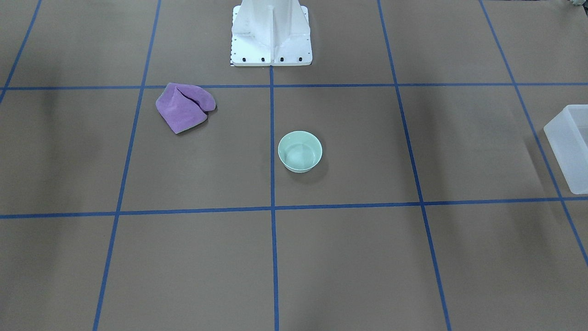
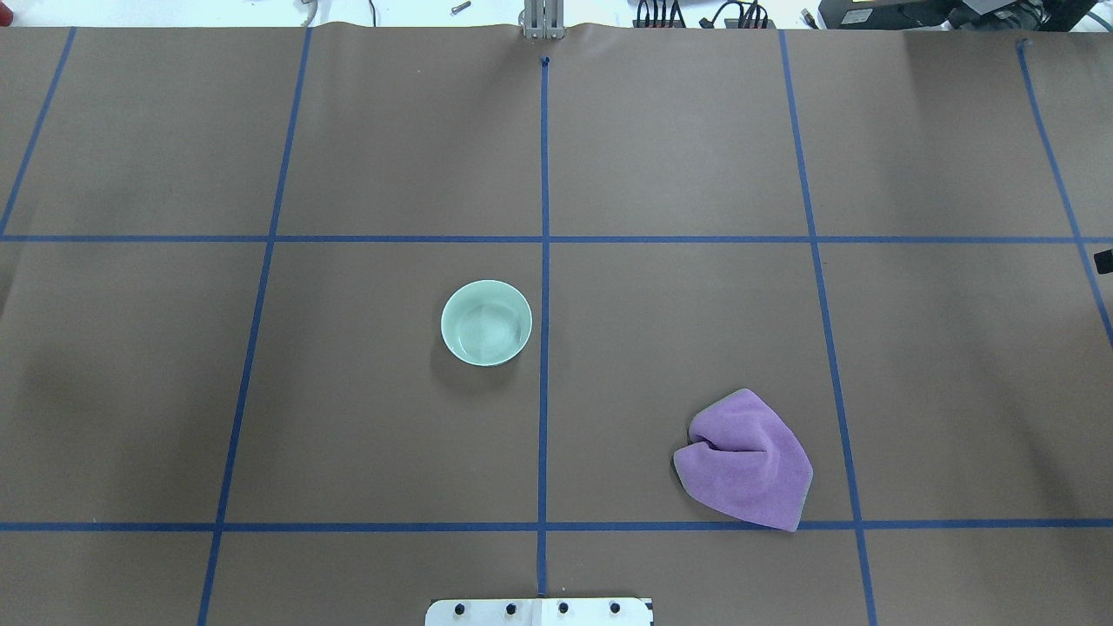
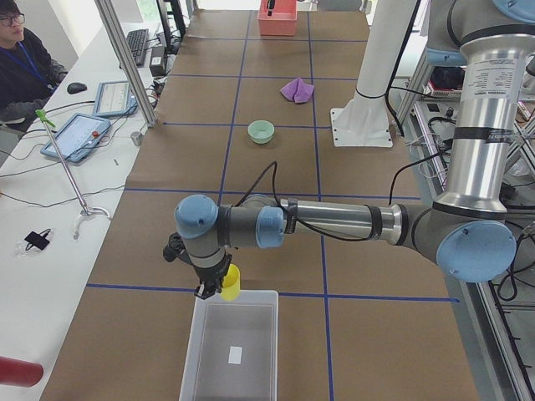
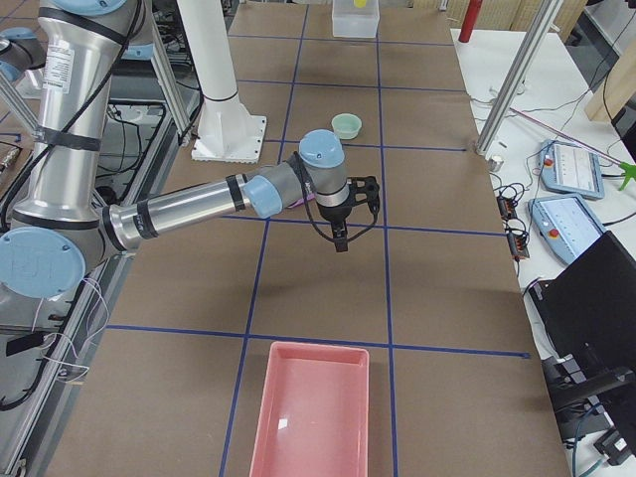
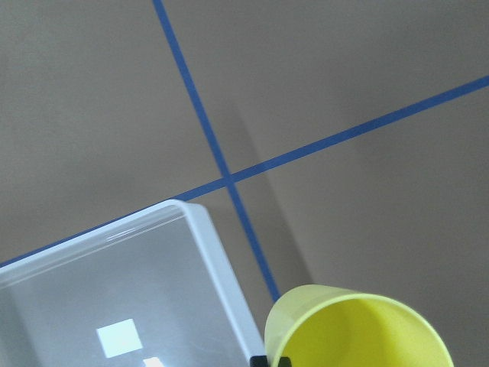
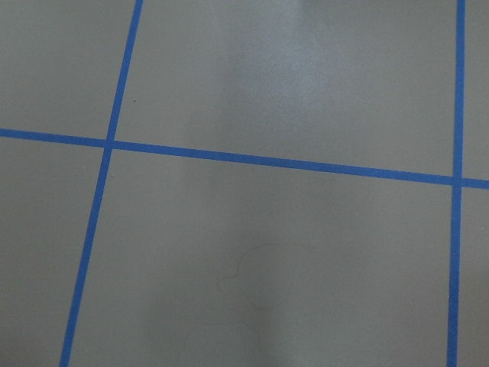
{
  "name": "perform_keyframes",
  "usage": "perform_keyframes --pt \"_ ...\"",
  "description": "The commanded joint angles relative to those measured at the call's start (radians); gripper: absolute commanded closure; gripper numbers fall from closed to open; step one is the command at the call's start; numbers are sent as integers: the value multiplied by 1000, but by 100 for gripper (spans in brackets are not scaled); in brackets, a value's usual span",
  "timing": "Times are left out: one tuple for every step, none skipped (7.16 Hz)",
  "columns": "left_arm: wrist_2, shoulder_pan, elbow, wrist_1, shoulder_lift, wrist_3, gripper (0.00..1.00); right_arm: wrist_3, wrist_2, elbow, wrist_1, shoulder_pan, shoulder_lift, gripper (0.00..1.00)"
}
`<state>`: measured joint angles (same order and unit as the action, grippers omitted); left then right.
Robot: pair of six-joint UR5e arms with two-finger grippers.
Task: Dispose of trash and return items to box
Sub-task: 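Lower the yellow cup into the clear bin and release it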
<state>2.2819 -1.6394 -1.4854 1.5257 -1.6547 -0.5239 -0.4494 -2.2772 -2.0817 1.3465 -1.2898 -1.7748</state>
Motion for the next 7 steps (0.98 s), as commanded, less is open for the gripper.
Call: perform_keyframes --pt "2 -23 185 175 -5 -48 100 0 16 0 -1 12 2 0" --pt "28 -23 259 270 -5 -35 100 0 19 0 -1 12 2 0" --pt "60 -22 317 371 21 4 100 0 19 0 -1 12 2 0" --pt "88 -20 353 499 44 118 100 0 19 0 -3 12 2 0" --pt "90 -14 379 578 50 187 100 0 21 0 -3 15 2 0" --pt "90 -13 393 587 50 188 100 0 21 0 -3 15 2 0" --pt "99 -10 399 587 50 188 100 0 21 0 -3 17 2 0"
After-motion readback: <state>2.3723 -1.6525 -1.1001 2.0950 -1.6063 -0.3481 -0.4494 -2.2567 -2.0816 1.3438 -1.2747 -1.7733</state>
